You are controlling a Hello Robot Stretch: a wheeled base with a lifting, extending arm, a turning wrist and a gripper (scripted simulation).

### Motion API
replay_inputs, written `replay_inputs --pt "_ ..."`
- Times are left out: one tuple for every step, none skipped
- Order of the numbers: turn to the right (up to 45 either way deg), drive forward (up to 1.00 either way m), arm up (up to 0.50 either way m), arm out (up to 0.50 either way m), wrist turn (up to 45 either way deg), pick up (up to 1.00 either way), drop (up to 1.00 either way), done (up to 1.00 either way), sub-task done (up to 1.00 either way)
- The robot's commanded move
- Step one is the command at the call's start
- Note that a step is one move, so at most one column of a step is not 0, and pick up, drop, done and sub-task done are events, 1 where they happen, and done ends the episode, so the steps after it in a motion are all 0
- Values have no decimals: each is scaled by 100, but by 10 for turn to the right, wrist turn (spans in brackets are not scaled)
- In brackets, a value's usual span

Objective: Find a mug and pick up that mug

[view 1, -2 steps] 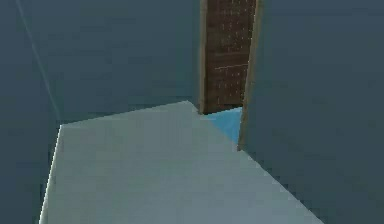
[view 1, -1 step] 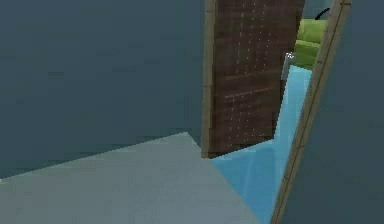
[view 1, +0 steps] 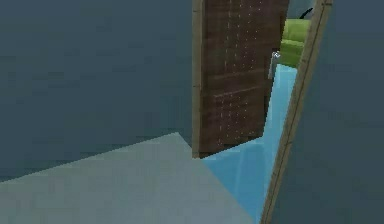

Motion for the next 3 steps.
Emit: replay_inputs --pt "0 85 0 0 0 0 0 0 0" --pt "210 0 0 0 0 0 0 0 0" --pt "0 45 0 0 0 0 0 0 0"
